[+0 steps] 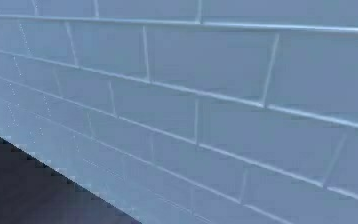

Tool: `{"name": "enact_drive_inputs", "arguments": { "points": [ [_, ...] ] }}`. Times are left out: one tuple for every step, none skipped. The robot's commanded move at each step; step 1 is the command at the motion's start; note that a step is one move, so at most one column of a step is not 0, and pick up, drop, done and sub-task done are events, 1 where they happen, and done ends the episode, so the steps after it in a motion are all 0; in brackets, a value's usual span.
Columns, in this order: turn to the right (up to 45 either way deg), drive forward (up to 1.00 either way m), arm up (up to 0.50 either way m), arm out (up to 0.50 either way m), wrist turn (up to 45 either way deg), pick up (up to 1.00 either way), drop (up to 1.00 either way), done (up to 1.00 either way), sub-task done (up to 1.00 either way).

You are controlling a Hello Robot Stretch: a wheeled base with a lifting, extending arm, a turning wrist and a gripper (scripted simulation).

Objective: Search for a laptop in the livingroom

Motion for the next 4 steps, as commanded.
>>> {"name": "enact_drive_inputs", "arguments": {
  "points": [
    [45.0,0.0,0.0,0.0,0.0,0.0,0.0,0.0,0.0],
    [45.0,0.0,0.0,0.0,0.0,0.0,0.0,0.0,0.0],
    [12.0,0.0,0.0,0.0,0.0,0.0,0.0,0.0,0.0],
    [0.0,0.5,0.0,0.0,0.0,0.0,0.0,0.0,0.0]
  ]
}}
